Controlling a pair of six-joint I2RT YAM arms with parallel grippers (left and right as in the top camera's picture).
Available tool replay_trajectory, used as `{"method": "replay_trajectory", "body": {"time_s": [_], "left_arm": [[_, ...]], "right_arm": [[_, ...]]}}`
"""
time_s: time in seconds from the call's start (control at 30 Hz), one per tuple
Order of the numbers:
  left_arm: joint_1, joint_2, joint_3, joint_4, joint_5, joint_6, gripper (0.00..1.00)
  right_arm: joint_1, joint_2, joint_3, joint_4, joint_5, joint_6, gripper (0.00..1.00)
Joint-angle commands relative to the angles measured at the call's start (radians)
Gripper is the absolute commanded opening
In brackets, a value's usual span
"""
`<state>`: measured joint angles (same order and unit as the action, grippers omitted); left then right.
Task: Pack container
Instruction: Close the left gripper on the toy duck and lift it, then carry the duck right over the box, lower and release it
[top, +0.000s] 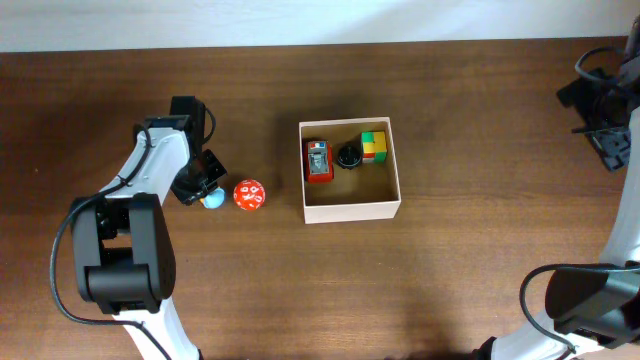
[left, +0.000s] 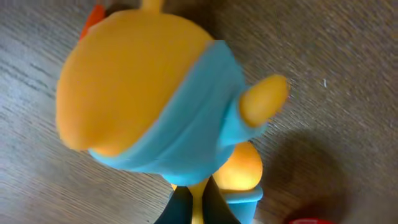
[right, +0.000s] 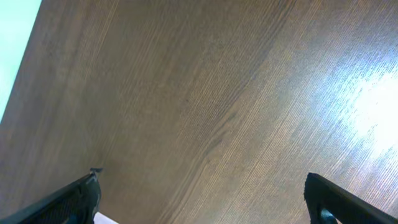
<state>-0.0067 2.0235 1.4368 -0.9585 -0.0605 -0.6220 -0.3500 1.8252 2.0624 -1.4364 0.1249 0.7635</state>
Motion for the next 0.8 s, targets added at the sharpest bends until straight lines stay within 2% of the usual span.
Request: {"method": "replay_trajectory", "body": {"time_s": [0.0, 0.3, 0.43, 0.6, 0.77], "left_arm": [[-0.002, 0.018, 0.04, -0.01, -0.015, 0.132, 0.02], [-0.002, -0.05, 0.168, -0.084, -0.015, 0.274, 0.02], [-0.003, -0.106, 0.227, -0.11, -0.01, 0.301, 0.02], [-0.026, -0.177, 0.288, -0.113, 0.122, 0.482, 0.02], [-0.105, -0.244, 0.331, -0.108, 0.25, 0.752, 0.02]], "right_arm": [[-0.004, 0.003, 0.002, 0.0, 0.002, 0.008, 0.99], [-0.004, 0.003, 0.002, 0.0, 0.002, 0.008, 0.99], [-0.004, 0.003, 0.002, 0.0, 0.002, 0.008, 0.99], [-0.004, 0.003, 0.002, 0.0, 0.002, 0.008, 0.99], [-0.004, 0.003, 0.002, 0.0, 0.002, 0.008, 0.99]]}}
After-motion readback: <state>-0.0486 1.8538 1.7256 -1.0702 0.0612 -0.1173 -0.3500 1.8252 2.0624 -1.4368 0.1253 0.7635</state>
